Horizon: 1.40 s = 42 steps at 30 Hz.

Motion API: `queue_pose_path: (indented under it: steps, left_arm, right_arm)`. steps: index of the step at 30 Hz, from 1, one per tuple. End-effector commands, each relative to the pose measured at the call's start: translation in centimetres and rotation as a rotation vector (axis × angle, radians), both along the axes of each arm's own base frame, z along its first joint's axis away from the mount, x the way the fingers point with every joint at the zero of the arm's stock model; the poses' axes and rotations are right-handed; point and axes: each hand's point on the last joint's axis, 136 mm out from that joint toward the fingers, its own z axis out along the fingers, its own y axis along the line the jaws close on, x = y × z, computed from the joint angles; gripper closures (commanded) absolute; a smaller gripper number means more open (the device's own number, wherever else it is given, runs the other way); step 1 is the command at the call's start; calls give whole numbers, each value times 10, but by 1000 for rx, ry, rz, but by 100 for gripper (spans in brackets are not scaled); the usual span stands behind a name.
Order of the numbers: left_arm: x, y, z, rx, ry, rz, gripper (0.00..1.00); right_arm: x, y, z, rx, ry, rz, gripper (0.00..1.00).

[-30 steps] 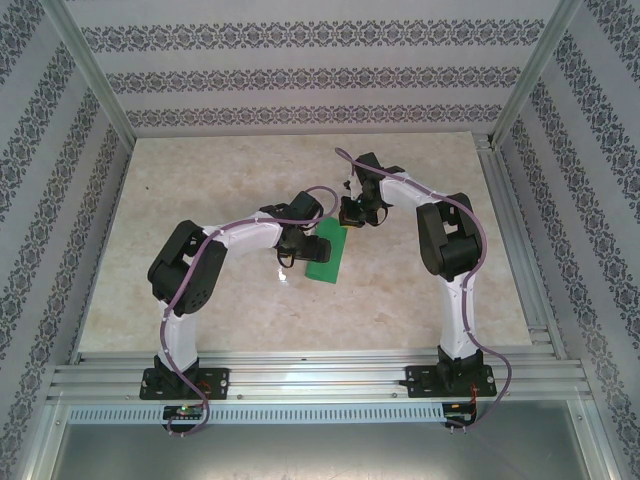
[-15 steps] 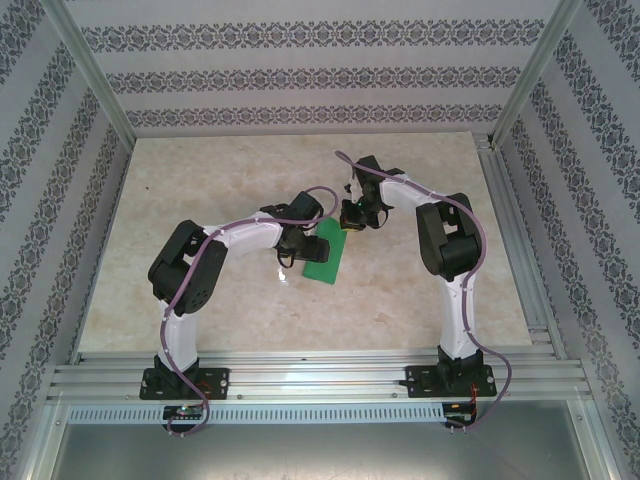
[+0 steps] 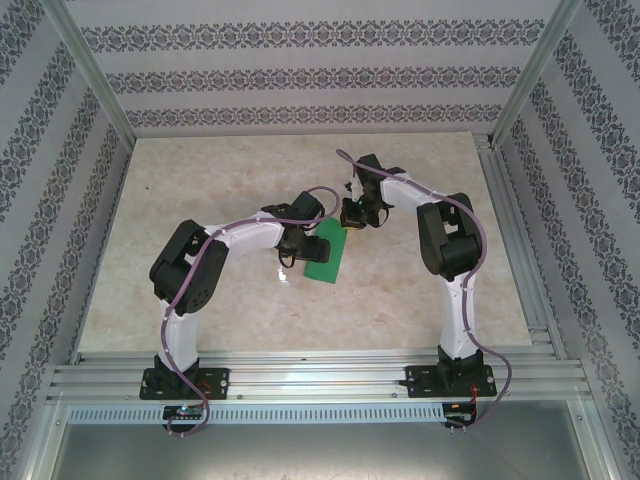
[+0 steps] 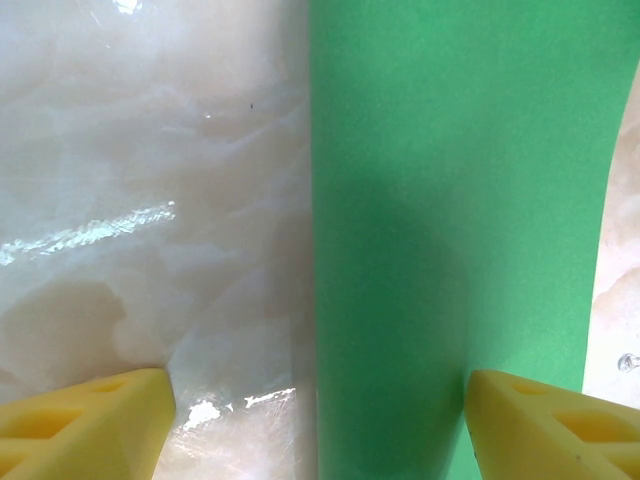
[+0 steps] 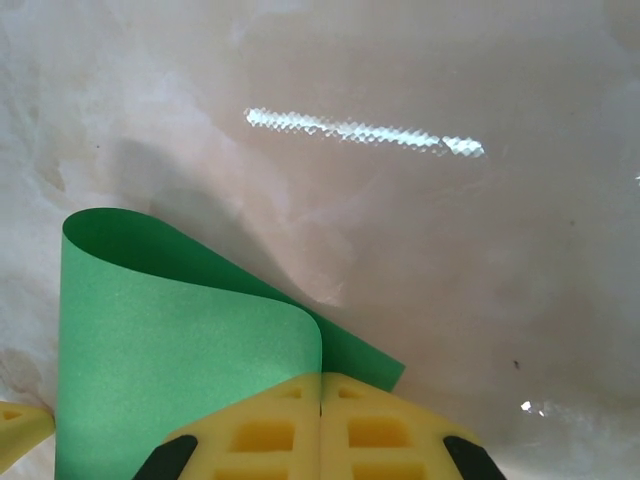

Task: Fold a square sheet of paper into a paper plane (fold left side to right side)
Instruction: First fold in half a square sheet of paper at the center of the table.

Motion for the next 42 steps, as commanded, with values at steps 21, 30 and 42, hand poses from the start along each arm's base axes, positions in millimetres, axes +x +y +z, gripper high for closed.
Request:
queue_pose_path:
  steps: [21,30,42]
  left_arm:
    - [-16,-3,-36,70,67,-51,23]
    - [-16,-3,-37,74,66,-54,28]
    - [-21,2,-47,113,82,-58,29]
  right_arm:
    - [8,-4,-5,-10,3,-7,100]
    - [4,-3,-1,-4,6,-5,100]
    - [4,-4,-4,-6,11,-7,97]
